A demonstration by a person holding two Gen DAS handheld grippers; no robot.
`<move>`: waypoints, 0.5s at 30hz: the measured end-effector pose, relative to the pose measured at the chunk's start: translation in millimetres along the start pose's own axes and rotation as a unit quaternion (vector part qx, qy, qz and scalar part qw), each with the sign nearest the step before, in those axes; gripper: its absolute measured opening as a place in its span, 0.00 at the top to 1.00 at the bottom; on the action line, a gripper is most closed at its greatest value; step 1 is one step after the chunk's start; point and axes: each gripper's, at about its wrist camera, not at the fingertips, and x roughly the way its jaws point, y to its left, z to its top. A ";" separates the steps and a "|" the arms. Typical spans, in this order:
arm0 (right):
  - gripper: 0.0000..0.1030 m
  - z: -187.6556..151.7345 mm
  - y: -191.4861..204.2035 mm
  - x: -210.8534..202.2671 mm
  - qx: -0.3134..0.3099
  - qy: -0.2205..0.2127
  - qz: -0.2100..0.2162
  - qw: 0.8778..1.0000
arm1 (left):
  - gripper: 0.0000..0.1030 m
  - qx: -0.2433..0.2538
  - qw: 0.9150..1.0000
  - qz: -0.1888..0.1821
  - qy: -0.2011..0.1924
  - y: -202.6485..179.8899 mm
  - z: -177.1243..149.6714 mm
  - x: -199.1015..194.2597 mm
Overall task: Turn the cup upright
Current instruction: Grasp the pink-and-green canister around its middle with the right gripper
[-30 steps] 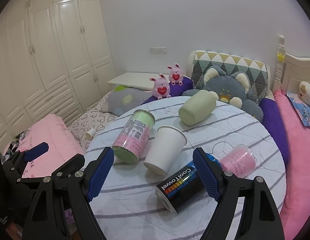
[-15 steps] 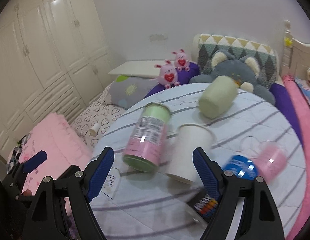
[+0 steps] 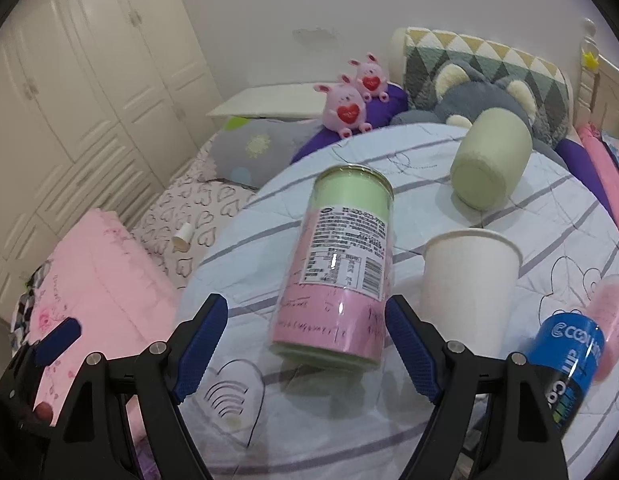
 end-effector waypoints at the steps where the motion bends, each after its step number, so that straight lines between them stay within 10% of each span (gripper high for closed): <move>1: 0.20 0.7 -0.1 3.6 0.001 0.003 -0.002 1.000 | 0.00 0.002 1.000 0.000 0.001 0.4 -0.4 1.6; 15: 0.20 3.0 9.3 33.4 -0.015 0.020 -0.076 0.997 | 0.00 0.001 1.000 -0.005 0.016 7.9 -10.1 6.2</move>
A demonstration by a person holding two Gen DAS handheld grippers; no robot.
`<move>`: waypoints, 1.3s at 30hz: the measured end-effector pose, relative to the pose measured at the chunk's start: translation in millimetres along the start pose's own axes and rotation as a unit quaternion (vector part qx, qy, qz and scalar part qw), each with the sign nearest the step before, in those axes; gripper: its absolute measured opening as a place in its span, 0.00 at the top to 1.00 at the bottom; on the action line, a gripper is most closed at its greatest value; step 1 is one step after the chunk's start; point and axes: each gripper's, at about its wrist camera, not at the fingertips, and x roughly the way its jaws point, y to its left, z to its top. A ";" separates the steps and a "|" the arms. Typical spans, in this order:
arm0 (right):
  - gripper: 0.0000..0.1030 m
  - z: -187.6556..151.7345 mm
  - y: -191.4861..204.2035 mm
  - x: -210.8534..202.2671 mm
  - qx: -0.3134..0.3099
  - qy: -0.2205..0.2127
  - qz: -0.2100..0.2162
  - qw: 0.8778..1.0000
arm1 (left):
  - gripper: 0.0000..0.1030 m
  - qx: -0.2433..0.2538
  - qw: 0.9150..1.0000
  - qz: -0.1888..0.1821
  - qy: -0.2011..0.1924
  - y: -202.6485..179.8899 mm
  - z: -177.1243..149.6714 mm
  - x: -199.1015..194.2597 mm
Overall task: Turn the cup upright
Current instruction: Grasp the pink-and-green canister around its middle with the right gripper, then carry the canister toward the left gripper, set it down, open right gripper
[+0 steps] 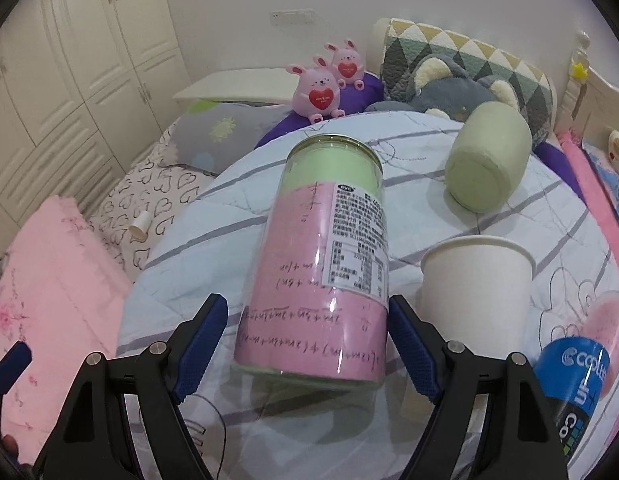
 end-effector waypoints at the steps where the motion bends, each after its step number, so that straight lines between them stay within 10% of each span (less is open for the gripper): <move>1: 0.20 0.6 1.3 0.5 -0.002 0.001 -0.003 1.000 | 0.00 0.000 1.000 0.000 0.001 -0.3 0.0 -0.3; 39: 0.20 -107.2 -14.7 -91.9 -0.091 0.010 0.063 0.994 | 0.00 -0.002 1.000 0.016 0.000 -54.5 -65.3 -90.4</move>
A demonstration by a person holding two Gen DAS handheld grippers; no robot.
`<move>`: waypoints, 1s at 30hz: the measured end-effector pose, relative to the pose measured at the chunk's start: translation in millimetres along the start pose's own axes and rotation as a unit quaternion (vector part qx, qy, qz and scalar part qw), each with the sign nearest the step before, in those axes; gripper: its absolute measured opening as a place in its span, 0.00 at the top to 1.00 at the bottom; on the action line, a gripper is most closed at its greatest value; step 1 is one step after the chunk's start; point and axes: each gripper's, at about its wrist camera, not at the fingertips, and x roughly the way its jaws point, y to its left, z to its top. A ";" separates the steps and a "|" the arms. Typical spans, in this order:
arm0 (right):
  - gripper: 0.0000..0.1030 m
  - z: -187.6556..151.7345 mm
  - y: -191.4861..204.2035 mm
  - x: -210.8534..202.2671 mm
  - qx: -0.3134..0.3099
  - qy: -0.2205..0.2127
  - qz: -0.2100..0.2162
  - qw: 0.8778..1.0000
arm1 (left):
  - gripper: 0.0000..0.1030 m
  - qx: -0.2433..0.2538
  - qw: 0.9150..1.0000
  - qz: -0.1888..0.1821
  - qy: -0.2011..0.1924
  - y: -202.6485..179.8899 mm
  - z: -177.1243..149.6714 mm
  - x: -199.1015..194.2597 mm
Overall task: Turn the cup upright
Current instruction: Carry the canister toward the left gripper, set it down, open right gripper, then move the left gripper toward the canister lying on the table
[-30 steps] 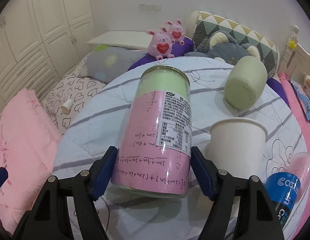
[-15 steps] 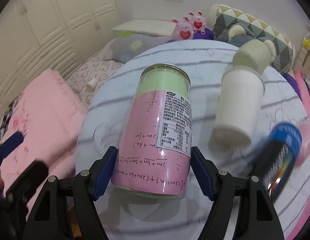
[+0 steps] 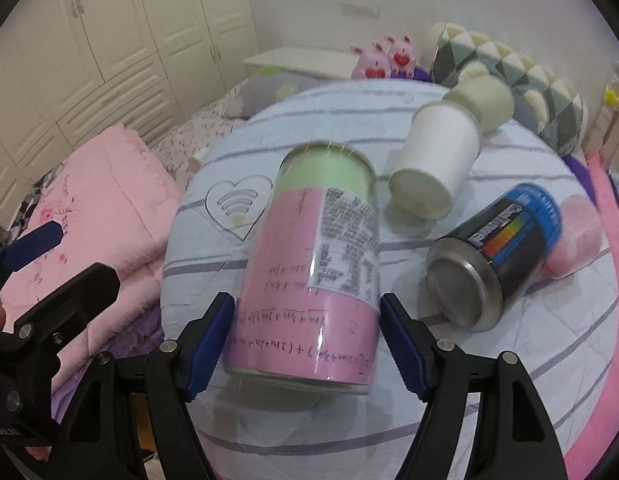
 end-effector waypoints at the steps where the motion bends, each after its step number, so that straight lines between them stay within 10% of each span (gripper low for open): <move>1: 0.20 -1.6 0.2 -5.2 -0.004 -0.011 -0.007 1.000 | 0.00 -0.004 1.000 0.002 -0.002 -0.4 1.2 -2.4; 30: 0.20 -38.9 -95.3 -111.6 0.041 -0.159 -0.093 0.982 | 0.00 0.016 0.999 0.030 -0.030 -101.4 19.7 -15.0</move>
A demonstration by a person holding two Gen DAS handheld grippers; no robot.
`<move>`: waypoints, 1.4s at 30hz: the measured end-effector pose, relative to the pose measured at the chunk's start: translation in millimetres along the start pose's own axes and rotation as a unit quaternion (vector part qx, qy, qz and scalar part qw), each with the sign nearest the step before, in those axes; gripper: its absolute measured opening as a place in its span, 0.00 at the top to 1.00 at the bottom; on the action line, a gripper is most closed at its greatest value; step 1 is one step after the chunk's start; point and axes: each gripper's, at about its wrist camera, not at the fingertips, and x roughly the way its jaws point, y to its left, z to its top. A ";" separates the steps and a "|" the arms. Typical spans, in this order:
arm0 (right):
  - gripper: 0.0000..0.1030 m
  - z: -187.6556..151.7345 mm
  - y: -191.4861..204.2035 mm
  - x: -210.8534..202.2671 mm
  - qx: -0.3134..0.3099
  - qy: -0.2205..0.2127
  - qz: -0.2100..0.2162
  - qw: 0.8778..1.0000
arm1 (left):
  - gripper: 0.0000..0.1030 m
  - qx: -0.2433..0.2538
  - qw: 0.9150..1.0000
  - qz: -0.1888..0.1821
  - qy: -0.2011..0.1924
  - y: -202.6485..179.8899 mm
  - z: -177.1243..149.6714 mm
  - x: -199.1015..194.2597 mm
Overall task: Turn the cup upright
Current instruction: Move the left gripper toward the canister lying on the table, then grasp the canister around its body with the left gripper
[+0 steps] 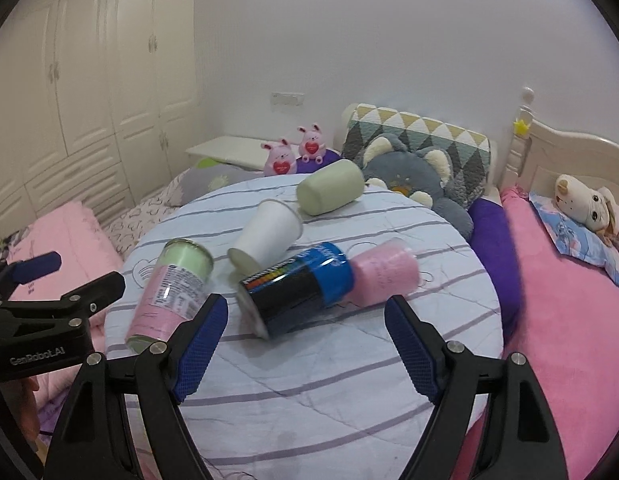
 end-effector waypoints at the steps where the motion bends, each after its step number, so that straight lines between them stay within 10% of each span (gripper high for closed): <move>1: 0.20 -1.0 -4.0 -0.4 0.004 -0.001 -0.001 1.000 | 0.00 0.001 1.000 0.001 0.001 -3.8 0.3 1.0; 42: 0.20 -2.7 -56.2 32.9 0.038 0.014 0.029 0.999 | 0.00 -0.006 0.996 0.041 0.081 -29.4 10.1 67.7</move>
